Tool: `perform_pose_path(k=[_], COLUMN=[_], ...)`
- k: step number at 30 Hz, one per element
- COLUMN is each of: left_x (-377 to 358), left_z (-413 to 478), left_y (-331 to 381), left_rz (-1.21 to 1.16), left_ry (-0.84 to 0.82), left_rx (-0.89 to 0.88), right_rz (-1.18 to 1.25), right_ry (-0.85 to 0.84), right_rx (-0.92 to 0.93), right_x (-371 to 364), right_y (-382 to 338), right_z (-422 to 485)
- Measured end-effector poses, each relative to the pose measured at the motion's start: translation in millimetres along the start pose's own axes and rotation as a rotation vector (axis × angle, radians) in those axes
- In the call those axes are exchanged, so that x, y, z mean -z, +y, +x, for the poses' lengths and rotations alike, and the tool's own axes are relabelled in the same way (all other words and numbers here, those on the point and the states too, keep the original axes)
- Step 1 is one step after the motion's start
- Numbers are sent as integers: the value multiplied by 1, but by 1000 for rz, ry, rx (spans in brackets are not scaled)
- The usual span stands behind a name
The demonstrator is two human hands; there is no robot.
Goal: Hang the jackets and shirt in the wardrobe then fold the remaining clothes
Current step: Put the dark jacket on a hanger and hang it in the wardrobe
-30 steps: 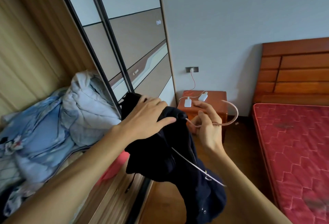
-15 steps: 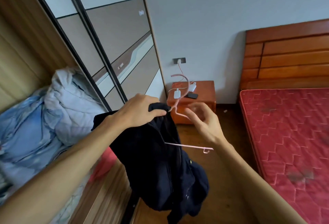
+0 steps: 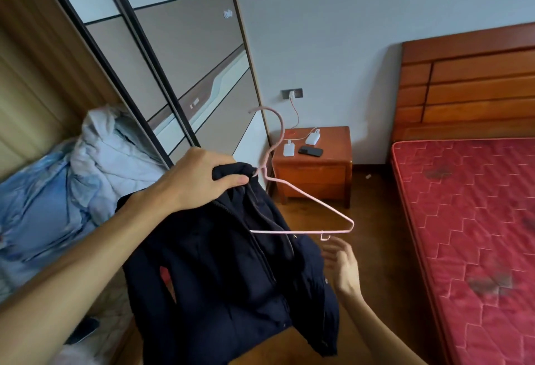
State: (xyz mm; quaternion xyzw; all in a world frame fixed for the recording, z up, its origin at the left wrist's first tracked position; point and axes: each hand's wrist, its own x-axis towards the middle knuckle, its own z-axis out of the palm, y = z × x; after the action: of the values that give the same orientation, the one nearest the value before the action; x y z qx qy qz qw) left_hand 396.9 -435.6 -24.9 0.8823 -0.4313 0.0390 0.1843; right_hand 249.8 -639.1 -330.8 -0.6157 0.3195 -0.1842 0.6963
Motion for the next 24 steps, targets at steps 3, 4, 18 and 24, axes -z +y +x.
perform_pose_path(k=[3,4,18,24], left_x=[14,17,57,67], left_z=[-10,-14,-73,-88], left_y=[-8,-8,-56,-72], left_rz=[-38,-45,-111,-102], left_ry=[48,53,78,83], left_rx=[-12,-25,69,99], right_rz=[-462,-583,-866,-868], right_ry=[-300,-387,-662,-785], right_rx=[58,106,287,286], right_x=[-15,-26,-39,-38], right_y=[19,23,-51,-71], right_z=[7,9,70,89])
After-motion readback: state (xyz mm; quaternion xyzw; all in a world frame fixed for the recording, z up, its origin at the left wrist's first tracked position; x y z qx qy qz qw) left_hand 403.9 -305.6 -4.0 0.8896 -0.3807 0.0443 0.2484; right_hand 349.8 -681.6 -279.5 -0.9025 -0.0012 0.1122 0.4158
